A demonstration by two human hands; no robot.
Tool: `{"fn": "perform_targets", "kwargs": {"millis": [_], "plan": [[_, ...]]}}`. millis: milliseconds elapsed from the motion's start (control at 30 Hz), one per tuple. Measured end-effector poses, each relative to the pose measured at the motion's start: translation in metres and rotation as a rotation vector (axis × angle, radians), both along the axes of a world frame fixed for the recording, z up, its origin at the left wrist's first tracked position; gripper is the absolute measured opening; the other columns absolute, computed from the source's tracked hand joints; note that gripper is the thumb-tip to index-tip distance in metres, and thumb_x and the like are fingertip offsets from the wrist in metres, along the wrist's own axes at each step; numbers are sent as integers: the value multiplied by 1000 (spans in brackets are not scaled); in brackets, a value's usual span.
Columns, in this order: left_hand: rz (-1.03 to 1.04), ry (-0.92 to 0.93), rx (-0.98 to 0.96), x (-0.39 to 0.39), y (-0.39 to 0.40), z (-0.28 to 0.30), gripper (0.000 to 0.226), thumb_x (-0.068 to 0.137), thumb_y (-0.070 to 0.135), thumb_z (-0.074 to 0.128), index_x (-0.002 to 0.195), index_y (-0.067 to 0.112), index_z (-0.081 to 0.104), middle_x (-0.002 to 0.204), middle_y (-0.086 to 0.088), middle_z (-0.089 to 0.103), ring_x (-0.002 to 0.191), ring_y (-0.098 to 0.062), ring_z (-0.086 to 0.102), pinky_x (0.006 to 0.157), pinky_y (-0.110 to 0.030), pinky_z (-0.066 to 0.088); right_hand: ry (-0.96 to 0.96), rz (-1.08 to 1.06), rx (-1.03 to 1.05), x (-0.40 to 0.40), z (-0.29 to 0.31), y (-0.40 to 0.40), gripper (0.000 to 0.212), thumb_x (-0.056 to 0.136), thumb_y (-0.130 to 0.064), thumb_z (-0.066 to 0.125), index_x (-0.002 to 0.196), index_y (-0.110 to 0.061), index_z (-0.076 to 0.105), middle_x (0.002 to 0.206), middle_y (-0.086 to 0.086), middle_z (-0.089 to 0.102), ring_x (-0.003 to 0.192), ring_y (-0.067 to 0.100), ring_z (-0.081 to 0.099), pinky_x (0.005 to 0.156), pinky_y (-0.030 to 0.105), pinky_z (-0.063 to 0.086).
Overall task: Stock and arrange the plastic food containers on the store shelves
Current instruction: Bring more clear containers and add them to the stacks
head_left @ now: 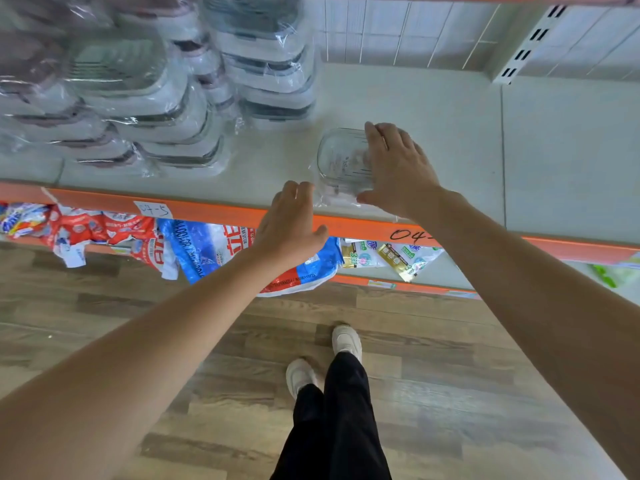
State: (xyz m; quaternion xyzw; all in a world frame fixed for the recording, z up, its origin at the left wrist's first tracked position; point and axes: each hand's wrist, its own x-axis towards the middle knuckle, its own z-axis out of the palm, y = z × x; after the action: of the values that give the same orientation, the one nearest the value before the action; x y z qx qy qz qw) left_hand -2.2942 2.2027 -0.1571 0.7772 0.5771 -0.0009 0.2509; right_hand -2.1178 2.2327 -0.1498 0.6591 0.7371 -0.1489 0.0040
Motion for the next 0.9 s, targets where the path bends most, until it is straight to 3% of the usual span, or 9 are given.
{"fn": "perform_targets", "kwargs": {"millis": [200, 333, 433, 567, 633, 767, 900], "plan": [[-41, 14, 30, 16, 10, -2, 49, 83, 16, 61, 124, -1, 40, 127, -16, 37, 114, -29, 42, 91, -30, 34, 52, -206, -19, 15, 4, -17, 99, 62, -52, 77, 134, -3, 32, 129, 17, 29, 119, 33, 31, 102, 42, 34], [-74, 56, 27, 36, 21, -7, 54, 82, 12, 60, 128, -1, 36, 147, -17, 19, 133, -32, 27, 102, -39, 36, 184, -345, -84, 34, -1, -51, 92, 63, -43, 81, 131, -4, 34, 127, 18, 31, 119, 35, 34, 103, 43, 34], [-135, 119, 1, 54, 33, -13, 76, 83, 15, 61, 143, -1, 18, 157, -17, -4, 146, -29, 2, 115, -39, 22, 205, -352, -109, 47, -5, -74, 90, 65, -37, 82, 133, -5, 32, 128, 19, 38, 118, 35, 39, 97, 42, 33], [-301, 247, -26, 72, 49, -19, 98, 83, 21, 65, 150, 5, -5, 158, -9, -15, 146, -27, -7, 119, -41, 11, 199, -347, -80, 57, -12, -89, 88, 67, -40, 78, 134, -6, 32, 127, 16, 41, 115, 33, 41, 95, 41, 34], [-341, 326, -7, 76, 48, -22, 101, 82, 25, 68, 151, 9, -4, 159, -7, -8, 146, -28, -1, 116, -45, 16, 197, -344, -66, 56, -15, -95, 88, 67, -43, 75, 134, -6, 32, 126, 15, 41, 115, 33, 41, 95, 41, 34], [-289, 395, 216, 81, 42, -21, 82, 74, 22, 74, 140, 8, 27, 139, -12, 29, 127, -32, 29, 95, -45, 35, 147, -316, -48, 54, -19, -111, 86, 70, -43, 74, 135, -10, 30, 128, 10, 40, 118, 29, 40, 96, 33, 31], [-320, 419, 264, 77, 44, -9, 77, 67, 26, 80, 129, 8, 37, 130, -14, 31, 122, -35, 30, 102, -52, 29, 150, -331, -84, 58, -17, -128, 85, 70, -42, 73, 136, -10, 30, 128, 8, 41, 119, 28, 40, 94, 34, 31]]}}
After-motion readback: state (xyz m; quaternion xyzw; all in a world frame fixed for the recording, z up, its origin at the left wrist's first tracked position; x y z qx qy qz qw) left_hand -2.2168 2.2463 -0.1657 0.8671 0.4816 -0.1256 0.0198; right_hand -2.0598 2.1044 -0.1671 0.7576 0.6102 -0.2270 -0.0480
